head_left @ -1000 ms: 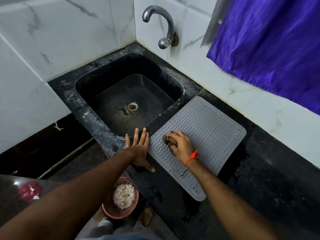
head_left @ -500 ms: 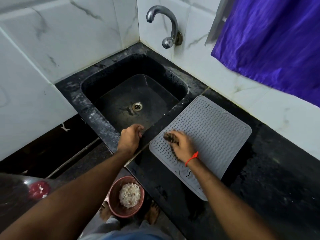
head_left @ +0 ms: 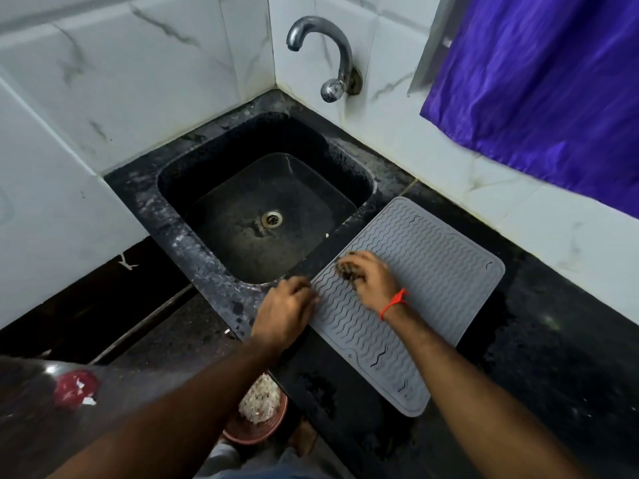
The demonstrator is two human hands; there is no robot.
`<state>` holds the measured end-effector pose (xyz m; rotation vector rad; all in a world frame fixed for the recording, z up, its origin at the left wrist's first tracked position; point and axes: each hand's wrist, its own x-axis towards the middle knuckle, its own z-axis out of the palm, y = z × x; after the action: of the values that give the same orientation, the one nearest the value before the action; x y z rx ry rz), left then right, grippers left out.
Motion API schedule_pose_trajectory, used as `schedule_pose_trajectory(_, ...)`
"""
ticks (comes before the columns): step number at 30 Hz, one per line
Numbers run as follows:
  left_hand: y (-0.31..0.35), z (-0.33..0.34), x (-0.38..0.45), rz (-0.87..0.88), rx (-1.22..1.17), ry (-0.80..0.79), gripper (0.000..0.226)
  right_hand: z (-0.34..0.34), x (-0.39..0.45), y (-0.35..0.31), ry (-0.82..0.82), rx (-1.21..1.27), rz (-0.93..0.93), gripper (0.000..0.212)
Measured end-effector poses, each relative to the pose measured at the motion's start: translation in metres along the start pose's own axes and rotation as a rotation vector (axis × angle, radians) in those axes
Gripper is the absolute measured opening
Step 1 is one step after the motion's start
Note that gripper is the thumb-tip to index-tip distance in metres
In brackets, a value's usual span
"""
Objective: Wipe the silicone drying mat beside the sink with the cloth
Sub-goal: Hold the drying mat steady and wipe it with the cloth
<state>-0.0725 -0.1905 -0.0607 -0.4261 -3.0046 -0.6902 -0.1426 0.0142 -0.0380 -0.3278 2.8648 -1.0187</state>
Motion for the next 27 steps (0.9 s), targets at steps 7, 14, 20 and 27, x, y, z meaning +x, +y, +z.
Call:
schedule_pose_trajectory(7, -0.008, 0.015, -0.008, 0.208, 0.260, -0.031, 0.037, 0.002, 0.006, 0.017, -0.304, -0.309, -0.497, 0.055)
schedule_pose_trajectory(14, -0.009, 0.010, -0.005, 0.264, 0.286, -0.059, 0.041, -0.001, 0.023, 0.042, -0.285, -0.495, -0.815, 0.039)
schedule_pose_trajectory(20, -0.011, 0.012, -0.004, 0.262, 0.259, -0.082, 0.038, -0.030, 0.063, 0.070, -0.257, -0.550, -0.893, 0.029)
schedule_pose_trajectory(27, -0.012, 0.011, -0.002, 0.277, 0.253, -0.074, 0.038, -0.079, 0.112, 0.107, -0.152, -0.560, -0.587, 0.034)
